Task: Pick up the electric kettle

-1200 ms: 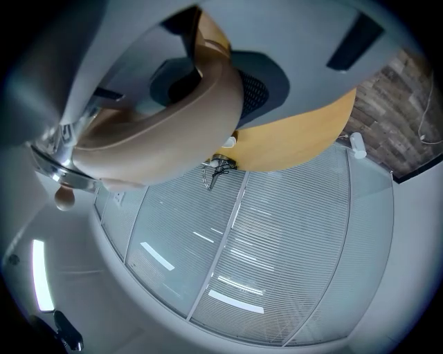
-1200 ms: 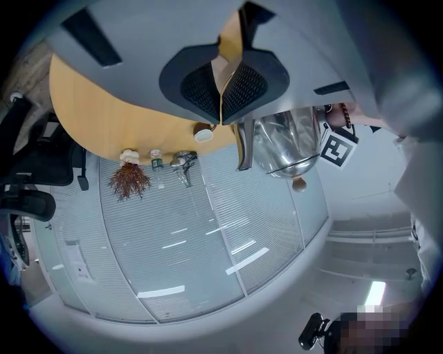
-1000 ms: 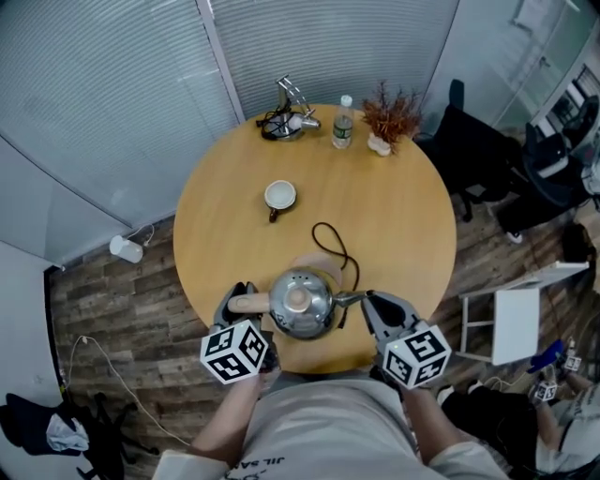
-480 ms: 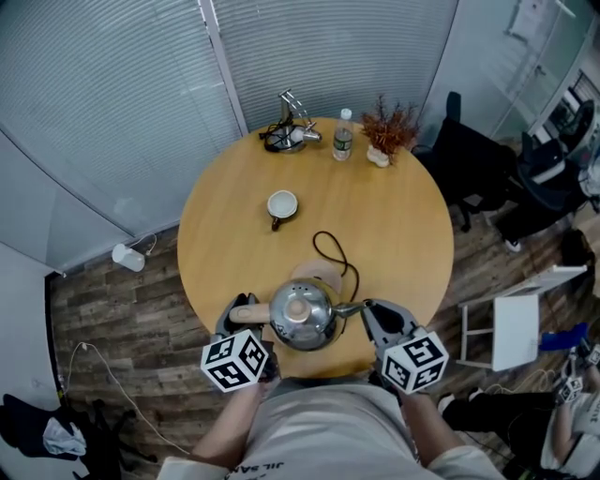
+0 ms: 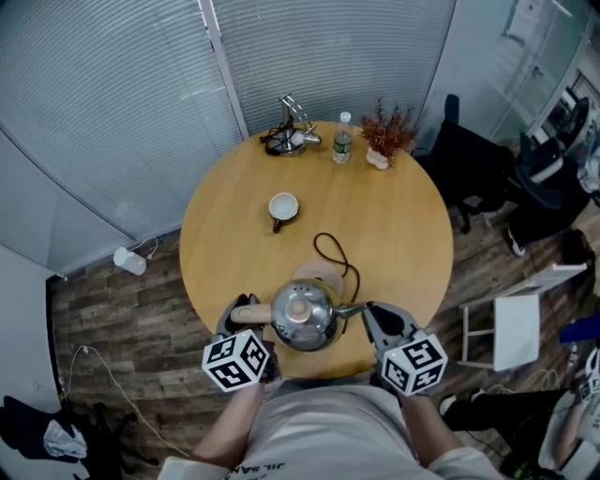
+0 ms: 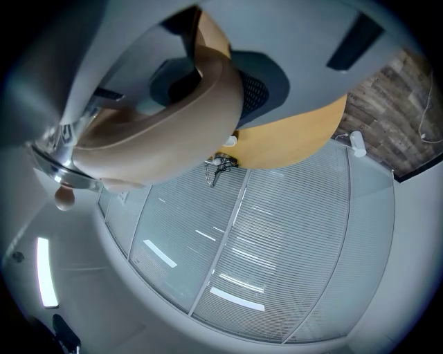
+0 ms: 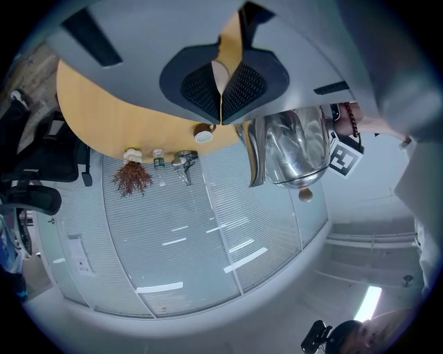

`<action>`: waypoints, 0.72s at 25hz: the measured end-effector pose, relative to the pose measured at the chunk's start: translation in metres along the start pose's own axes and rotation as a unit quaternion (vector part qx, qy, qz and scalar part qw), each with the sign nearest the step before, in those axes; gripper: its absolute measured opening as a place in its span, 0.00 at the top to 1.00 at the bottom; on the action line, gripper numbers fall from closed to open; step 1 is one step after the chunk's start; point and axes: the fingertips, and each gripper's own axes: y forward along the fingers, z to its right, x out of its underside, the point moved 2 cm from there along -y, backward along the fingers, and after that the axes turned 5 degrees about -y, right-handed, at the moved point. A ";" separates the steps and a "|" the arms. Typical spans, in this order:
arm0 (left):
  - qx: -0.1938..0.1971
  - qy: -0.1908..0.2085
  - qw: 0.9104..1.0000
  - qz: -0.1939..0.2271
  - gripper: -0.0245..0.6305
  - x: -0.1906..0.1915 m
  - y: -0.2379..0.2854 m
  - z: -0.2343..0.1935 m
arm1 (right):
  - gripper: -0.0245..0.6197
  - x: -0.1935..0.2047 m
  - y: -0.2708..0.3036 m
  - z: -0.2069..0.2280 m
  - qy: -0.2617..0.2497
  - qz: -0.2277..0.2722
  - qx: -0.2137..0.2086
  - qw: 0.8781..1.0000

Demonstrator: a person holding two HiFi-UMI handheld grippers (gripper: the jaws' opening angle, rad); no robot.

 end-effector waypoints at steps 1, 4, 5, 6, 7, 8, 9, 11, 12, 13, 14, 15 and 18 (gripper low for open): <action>0.000 0.000 1.000 -0.001 0.86 0.000 0.000 0.000 | 0.91 0.000 0.000 0.000 0.000 0.000 0.000 1.000; 0.002 0.001 1.000 -0.002 0.86 0.000 0.001 0.001 | 0.91 0.001 0.000 0.001 -0.001 -0.001 0.000 1.000; 0.003 0.002 1.000 -0.002 0.86 0.000 0.001 0.002 | 0.91 0.001 0.000 0.001 -0.001 -0.002 -0.001 1.000; 0.004 0.002 1.000 -0.001 0.86 -0.001 0.001 0.001 | 0.91 0.001 0.000 0.000 -0.002 -0.003 -0.002 1.000; 0.005 0.001 1.000 0.000 0.86 -0.002 0.001 0.001 | 0.91 0.002 0.000 0.000 -0.003 -0.004 -0.002 1.000; 0.005 0.001 1.000 0.000 0.86 -0.002 0.001 0.000 | 0.91 0.002 0.000 -0.001 -0.004 -0.004 -0.003 1.000; 0.006 0.001 1.000 0.001 0.86 -0.003 0.000 0.000 | 0.91 0.002 0.001 -0.002 -0.004 -0.005 -0.004 1.000; 0.006 0.001 1.000 0.002 0.86 -0.005 0.000 -0.001 | 0.91 0.002 0.001 -0.003 -0.005 -0.005 -0.004 1.000; 0.005 0.002 1.000 0.002 0.86 -0.006 0.000 -0.001 | 0.91 0.002 0.001 -0.004 -0.005 -0.006 -0.004 1.000; 0.005 0.002 1.000 0.002 0.86 -0.006 0.000 -0.001 | 0.91 0.001 0.001 -0.004 -0.006 -0.006 -0.005 1.000; 0.005 0.002 1.000 0.002 0.86 -0.006 0.000 -0.001 | 0.91 0.001 0.002 -0.003 -0.006 -0.006 -0.005 1.000; 0.005 0.002 1.000 0.002 0.86 -0.007 0.001 -0.001 | 0.91 0.001 0.002 -0.003 -0.007 -0.006 -0.005 1.000; 0.005 0.002 1.000 0.002 0.86 -0.007 0.002 -0.002 | 0.91 0.000 0.004 -0.004 -0.009 -0.006 -0.005 1.000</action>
